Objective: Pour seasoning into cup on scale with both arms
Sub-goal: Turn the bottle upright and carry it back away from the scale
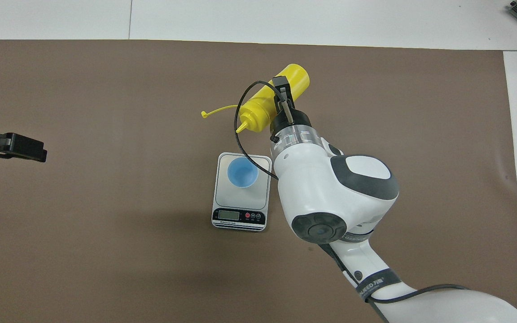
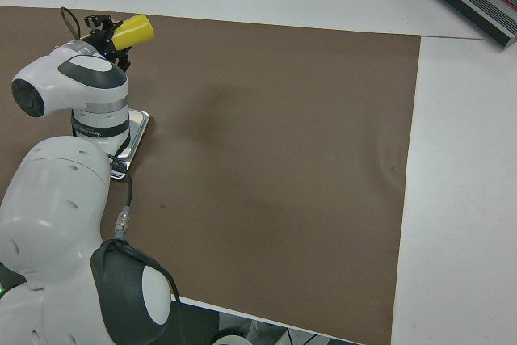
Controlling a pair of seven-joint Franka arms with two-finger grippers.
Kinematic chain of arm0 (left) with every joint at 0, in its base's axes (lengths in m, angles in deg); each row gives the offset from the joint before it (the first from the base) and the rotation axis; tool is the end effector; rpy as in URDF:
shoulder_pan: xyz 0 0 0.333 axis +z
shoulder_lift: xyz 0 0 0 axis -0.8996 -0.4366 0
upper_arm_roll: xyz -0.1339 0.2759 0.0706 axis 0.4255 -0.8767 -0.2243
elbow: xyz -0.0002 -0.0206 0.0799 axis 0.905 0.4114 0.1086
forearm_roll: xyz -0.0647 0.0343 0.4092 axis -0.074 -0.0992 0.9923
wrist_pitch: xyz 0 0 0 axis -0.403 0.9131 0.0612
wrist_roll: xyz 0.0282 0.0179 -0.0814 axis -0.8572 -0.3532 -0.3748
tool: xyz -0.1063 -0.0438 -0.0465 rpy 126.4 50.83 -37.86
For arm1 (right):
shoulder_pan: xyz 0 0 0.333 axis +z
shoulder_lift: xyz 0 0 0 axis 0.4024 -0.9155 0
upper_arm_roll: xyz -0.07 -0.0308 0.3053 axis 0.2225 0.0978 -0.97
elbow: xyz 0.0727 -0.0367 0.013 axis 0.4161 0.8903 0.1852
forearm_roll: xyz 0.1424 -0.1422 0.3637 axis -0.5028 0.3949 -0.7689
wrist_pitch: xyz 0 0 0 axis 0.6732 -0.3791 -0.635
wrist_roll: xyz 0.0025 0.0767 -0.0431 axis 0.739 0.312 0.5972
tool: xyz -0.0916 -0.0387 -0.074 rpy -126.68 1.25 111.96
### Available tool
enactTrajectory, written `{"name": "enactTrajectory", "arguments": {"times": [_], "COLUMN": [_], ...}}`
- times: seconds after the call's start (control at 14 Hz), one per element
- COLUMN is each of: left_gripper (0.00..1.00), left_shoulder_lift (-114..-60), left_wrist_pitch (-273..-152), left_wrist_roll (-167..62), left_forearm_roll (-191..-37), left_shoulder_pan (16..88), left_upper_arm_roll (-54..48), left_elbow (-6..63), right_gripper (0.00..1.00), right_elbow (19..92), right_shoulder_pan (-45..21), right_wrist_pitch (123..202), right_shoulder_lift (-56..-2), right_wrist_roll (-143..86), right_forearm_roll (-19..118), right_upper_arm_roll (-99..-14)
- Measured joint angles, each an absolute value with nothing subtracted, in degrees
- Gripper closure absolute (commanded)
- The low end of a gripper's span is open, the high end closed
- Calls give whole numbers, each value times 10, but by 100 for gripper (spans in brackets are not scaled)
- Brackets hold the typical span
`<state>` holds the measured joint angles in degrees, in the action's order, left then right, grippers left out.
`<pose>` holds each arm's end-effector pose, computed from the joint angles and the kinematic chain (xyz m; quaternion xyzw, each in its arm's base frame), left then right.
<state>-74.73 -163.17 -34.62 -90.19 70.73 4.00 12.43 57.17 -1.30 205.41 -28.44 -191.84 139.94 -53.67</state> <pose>0.5614 -0.0416 0.6030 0.9984 -0.0540 -0.0132 0.0066 0.6045 0.3372 0.4377 -0.6907 0.5731 -0.3098 0.3137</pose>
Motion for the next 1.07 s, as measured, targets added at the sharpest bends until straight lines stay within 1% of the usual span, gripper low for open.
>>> {"name": "enactTrajectory", "arguments": {"times": [0.29,0.57,0.79,1.07], "left_gripper": [0,0,0,0], "left_shoulder_lift": [-747,-747,-747,-747], "left_wrist_pitch": [-1632,-1632,-1632,-1632], "left_wrist_roll": [-346,-346,-346,-346], "left_forearm_roll": [-902,-902,-902,-902], "left_shoulder_pan": [707,707,707,707], "left_upper_arm_roll": [40,40,40,40], "left_elbow": [124,124,124,124], "right_gripper": [100,100,100,100], "right_elbow": [561,559,558,559], "right_shoulder_pan": [-7,-11,-34,-89], "right_wrist_pitch": [1984,1913,1845,1773], "right_shoulder_lift": [-261,-236,-220,-212], "right_wrist_roll": [-1881,-1727,-1593,-1440], "right_forearm_roll": [1220,1053,941,806], "right_upper_arm_roll": [-555,-554,-553,-552]}}
